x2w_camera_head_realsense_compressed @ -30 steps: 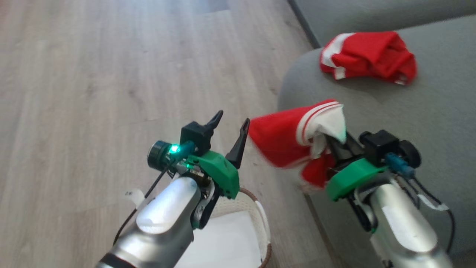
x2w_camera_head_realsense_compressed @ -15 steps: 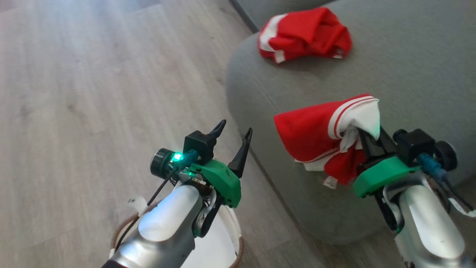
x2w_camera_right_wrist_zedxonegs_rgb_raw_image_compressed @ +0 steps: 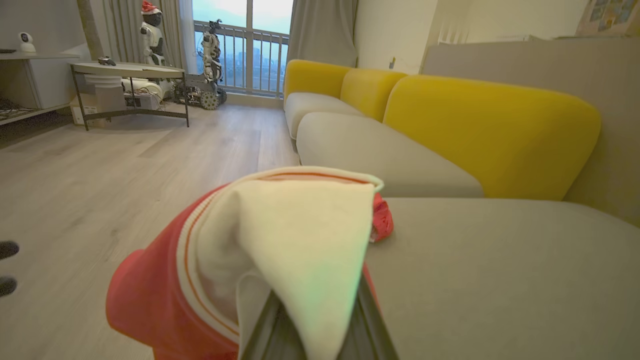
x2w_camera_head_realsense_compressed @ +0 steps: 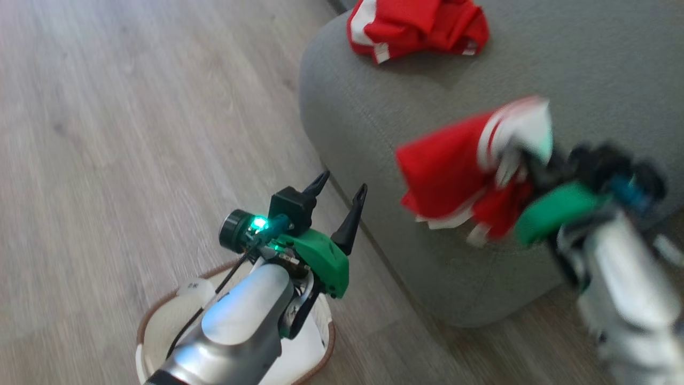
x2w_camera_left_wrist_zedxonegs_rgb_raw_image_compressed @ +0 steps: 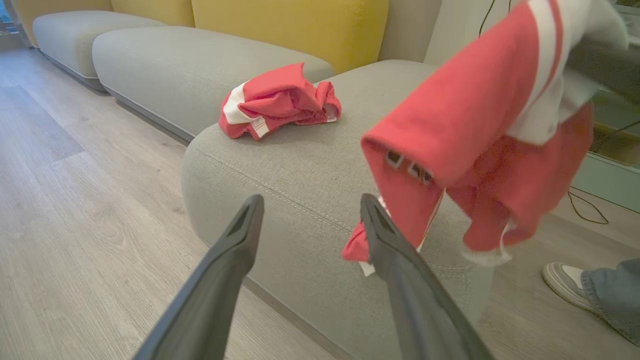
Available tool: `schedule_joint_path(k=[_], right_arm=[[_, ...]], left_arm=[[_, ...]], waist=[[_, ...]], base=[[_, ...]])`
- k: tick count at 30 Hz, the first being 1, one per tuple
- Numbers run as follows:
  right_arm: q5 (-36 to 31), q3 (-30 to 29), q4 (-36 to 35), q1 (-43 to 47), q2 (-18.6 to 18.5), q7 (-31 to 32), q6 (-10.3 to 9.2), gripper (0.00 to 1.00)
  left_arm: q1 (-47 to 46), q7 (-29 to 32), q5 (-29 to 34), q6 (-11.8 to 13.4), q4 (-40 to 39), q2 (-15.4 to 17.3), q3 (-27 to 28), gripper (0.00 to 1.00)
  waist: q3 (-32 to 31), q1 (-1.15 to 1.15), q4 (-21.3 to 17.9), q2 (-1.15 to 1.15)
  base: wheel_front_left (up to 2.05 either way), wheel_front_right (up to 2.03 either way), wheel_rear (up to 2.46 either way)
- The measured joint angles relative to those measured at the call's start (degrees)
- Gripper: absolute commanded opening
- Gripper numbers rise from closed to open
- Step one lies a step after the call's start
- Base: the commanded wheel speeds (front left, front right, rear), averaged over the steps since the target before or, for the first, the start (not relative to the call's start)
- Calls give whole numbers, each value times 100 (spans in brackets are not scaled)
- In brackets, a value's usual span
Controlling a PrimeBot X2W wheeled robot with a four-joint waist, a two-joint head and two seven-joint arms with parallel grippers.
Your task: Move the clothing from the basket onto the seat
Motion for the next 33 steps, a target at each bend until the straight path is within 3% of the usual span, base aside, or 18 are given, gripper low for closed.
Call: schedule_joint_path(k=[8, 13, 24, 27, 33], right_arm=[[258, -109, 468, -1861, -546, 42, 0, 0], [294, -468, 1000, -3211, -1009, 111, 0, 0], [-77, -1120, 2063, -5164, -1824, 154, 0, 0], [-322, -1444, 2267, -5600, -1960, -24, 0, 0], [-855, -2060, 2693, -5808, -1864, -298, 0, 0]], left_arm=[[-319, 10, 137, 63, -225, 141, -10, 100], [-559, 160, 307, 216, -648, 359, -19, 100], [-916, 566, 619, 500, -1686, 798, -44, 100], [-1032, 664, 709, 584, -1962, 911, -41, 100], [-1097, 815, 806, 765, -2308, 1092, -24, 100]], waist=[[537, 0, 323, 0], [1078, 1, 675, 0], [2209, 1, 1428, 0], [2531, 1, 1586, 0], [3081, 1, 1785, 0]], base=[[0, 0, 0], [0, 0, 0], [0, 0, 0], [0, 0, 0], [0, 0, 0]])
